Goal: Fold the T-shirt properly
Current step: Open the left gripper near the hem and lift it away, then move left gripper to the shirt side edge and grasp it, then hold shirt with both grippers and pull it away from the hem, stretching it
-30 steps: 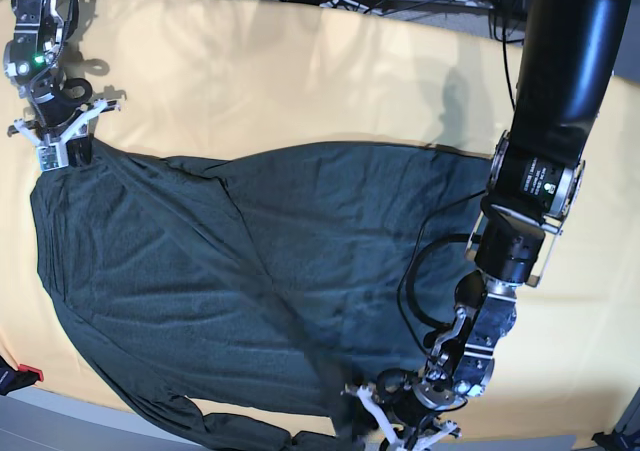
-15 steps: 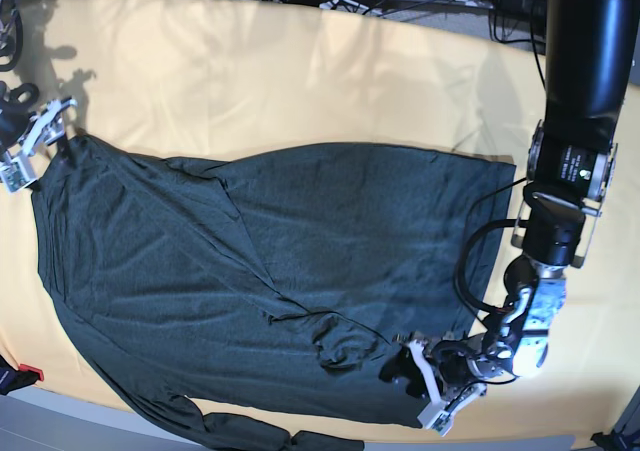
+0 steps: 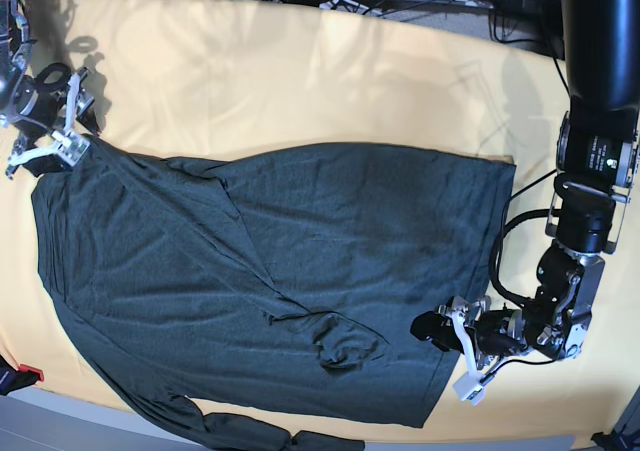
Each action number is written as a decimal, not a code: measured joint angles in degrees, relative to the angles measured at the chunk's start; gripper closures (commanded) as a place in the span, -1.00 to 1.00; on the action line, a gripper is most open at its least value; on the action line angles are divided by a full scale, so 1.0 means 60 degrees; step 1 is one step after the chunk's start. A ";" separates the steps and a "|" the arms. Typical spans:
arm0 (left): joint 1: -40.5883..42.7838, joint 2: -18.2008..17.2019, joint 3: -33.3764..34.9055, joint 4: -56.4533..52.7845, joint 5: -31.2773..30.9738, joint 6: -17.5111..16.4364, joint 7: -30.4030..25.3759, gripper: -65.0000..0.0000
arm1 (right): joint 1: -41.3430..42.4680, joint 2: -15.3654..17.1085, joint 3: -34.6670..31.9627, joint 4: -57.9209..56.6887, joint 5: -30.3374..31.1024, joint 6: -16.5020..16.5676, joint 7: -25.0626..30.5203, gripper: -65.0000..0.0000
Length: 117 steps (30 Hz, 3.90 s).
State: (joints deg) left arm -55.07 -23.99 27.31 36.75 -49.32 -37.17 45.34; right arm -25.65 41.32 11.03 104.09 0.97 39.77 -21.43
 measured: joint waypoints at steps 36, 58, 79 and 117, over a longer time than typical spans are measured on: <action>0.0790 -0.0503 0.0000 -0.0007 -0.2783 -0.0390 0.1198 0.09 | 0.1118 0.0707 -0.1974 -0.2218 -0.2659 -0.2127 0.1461 -0.09; 0.0710 -0.0663 0.0011 0.1657 -0.5639 -0.0390 0.5858 0.73 | 0.2401 0.0630 -0.2929 -0.3639 -0.2087 -0.3209 0.0776 1.00; 0.3377 -0.4583 0.1555 1.0207 -0.3446 -0.0423 0.5770 0.13 | 0.2401 0.0648 -0.2936 -0.3610 -0.2091 -0.3209 0.0488 1.00; 0.5049 -0.5716 0.2820 0.9785 0.9573 -0.0634 -0.5708 -0.02 | 0.2401 0.0648 -0.2940 -0.3610 -0.2087 -0.3891 0.0051 1.00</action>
State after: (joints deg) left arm -24.77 -58.28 44.23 95.46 8.12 -40.97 11.09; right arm -11.25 45.21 -6.61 82.43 -11.55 16.43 -21.12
